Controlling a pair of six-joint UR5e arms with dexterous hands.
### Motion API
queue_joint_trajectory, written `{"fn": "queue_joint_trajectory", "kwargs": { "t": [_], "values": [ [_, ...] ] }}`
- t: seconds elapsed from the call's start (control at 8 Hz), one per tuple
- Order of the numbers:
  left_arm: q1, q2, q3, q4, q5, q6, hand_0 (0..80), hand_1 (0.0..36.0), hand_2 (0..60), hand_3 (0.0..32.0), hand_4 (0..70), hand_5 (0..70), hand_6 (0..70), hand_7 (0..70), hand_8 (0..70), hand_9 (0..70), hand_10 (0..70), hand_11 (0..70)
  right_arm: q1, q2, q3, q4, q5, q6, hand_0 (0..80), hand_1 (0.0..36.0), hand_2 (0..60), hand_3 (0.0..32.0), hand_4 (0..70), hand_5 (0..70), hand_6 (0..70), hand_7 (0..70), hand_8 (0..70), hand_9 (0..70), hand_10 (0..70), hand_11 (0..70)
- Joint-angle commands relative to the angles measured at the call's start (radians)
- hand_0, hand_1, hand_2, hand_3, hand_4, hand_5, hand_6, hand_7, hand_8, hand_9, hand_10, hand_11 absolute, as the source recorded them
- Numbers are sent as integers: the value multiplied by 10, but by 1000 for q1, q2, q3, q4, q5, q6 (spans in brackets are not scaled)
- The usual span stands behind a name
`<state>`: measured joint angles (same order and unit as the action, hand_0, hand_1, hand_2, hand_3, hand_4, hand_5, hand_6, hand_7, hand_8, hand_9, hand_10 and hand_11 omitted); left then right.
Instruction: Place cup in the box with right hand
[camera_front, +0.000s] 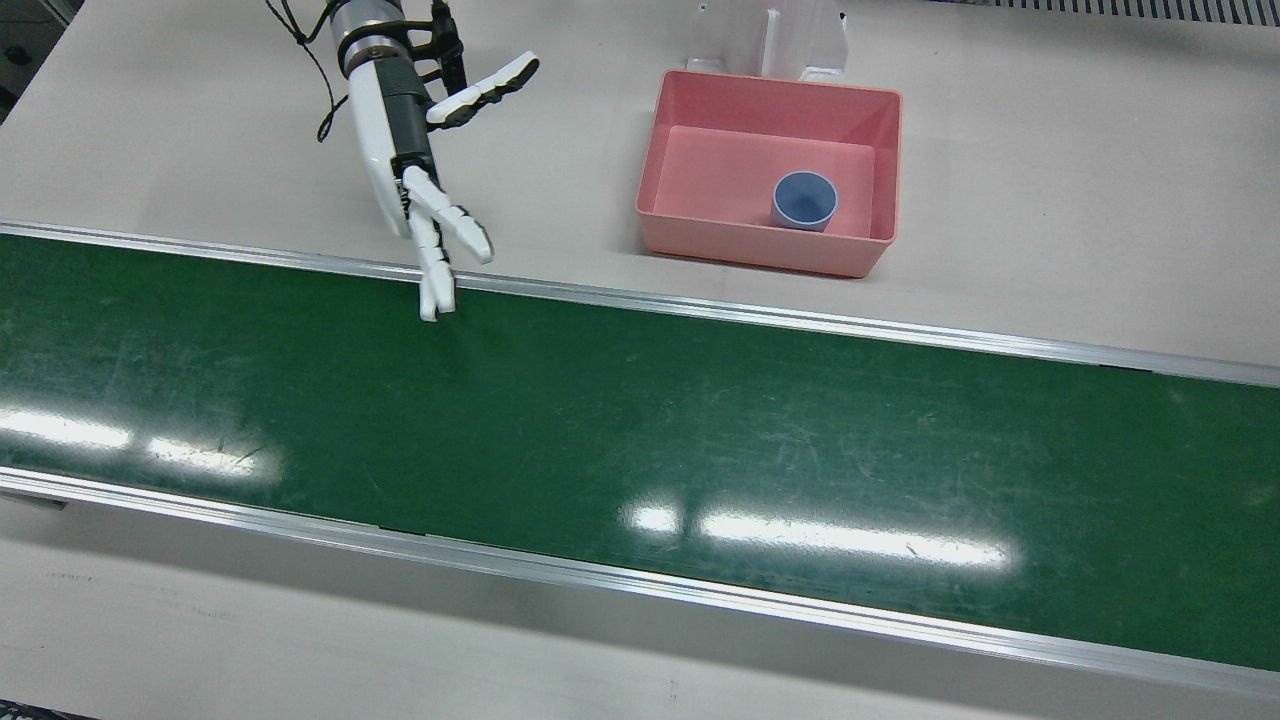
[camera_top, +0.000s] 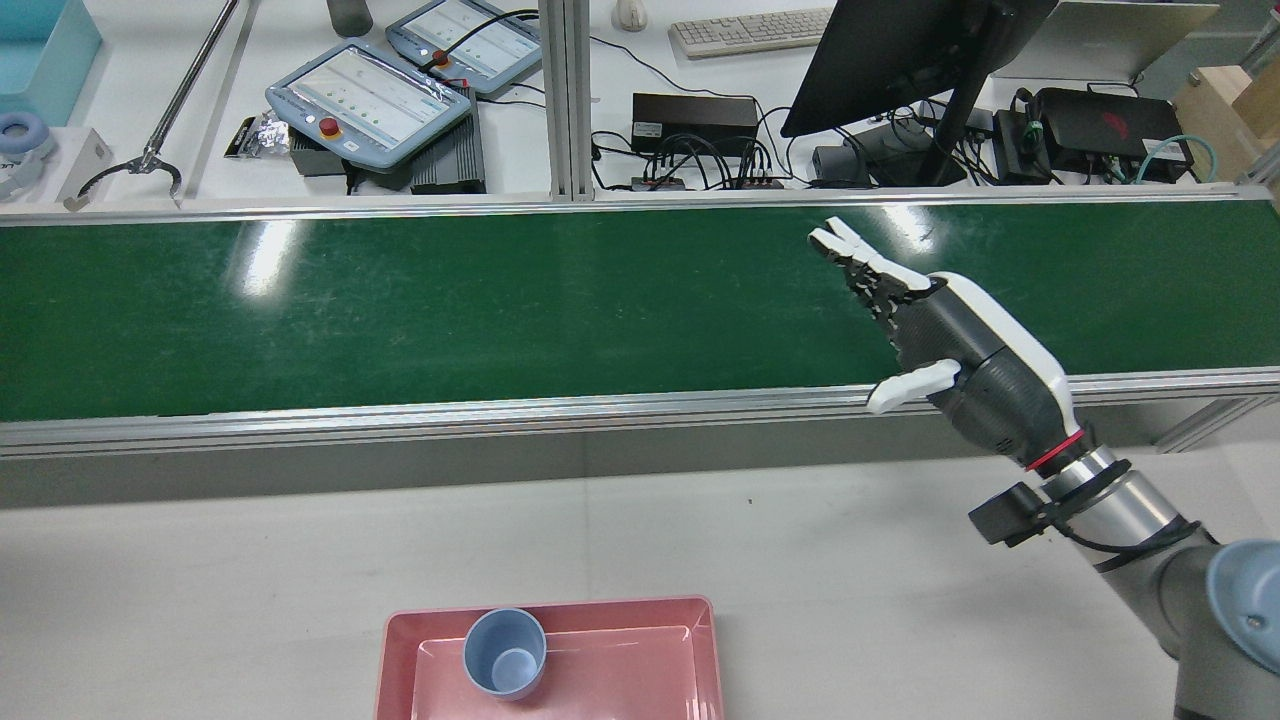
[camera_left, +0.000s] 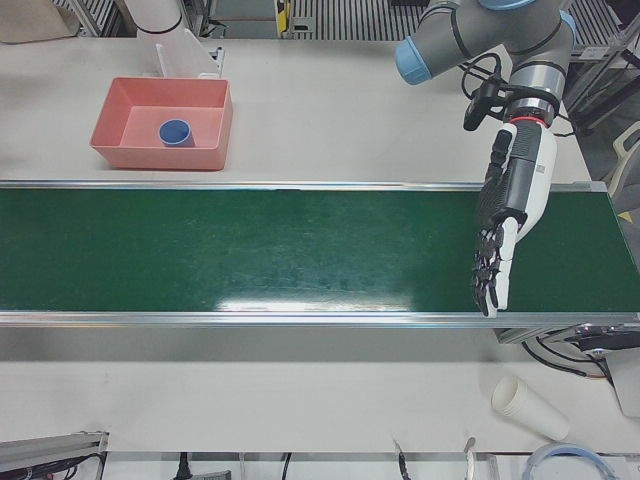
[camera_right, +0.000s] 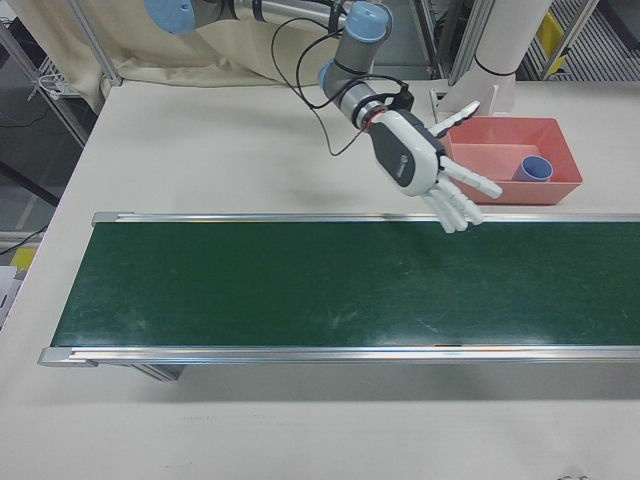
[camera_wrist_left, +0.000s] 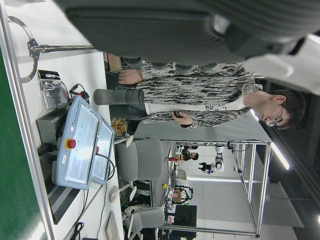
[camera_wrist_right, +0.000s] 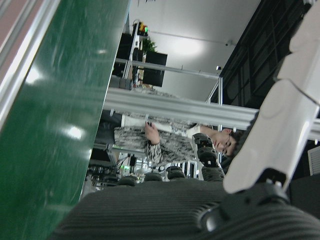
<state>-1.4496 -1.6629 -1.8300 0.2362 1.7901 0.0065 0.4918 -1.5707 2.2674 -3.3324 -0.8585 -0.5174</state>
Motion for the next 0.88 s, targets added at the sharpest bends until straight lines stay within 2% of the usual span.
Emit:
{"fn": "queue_joint_trajectory", "kwargs": {
  "t": [0.0, 0.25, 0.38, 0.5, 0.62, 0.75],
  "values": [
    [0, 0, 2, -2, 0, 0, 0, 0, 0, 0, 0, 0, 0, 0, 0, 0, 0, 0, 376, -109, -183, 5, -264, 248, 472, 114, 0, 0, 0, 33, 24, 48, 0, 0, 0, 4],
    [1, 0, 2, 0, 0, 0, 0, 0, 0, 0, 0, 0, 0, 0, 0, 0, 0, 0, 647, -108, -290, 24, -443, 277, 464, 103, 0, 0, 0, 31, 23, 44, 0, 3, 0, 10],
    [0, 0, 2, -2, 0, 0, 0, 0, 0, 0, 0, 0, 0, 0, 0, 0, 0, 0, 779, -108, -369, 89, -530, 293, 462, 103, 0, 0, 0, 33, 25, 45, 0, 7, 6, 24],
    [0, 0, 2, -2, 2, 1, 0, 0, 0, 0, 0, 0, 0, 0, 0, 0, 0, 0, 874, -108, -473, 188, -581, 333, 456, 95, 0, 0, 0, 32, 26, 50, 0, 11, 16, 37],
    [0, 0, 2, -2, 0, 1, 0, 0, 0, 0, 0, 0, 0, 0, 0, 0, 0, 0, 922, -108, -511, 217, -617, 330, 456, 95, 0, 0, 0, 32, 26, 50, 0, 11, 16, 37],
    [0, 0, 2, -2, 0, 1, 0, 0, 0, 0, 0, 0, 0, 0, 0, 0, 0, 0, 929, -108, -532, 221, -619, 335, 453, 91, 0, 0, 0, 31, 31, 73, 0, 18, 24, 48]
  ]
}}
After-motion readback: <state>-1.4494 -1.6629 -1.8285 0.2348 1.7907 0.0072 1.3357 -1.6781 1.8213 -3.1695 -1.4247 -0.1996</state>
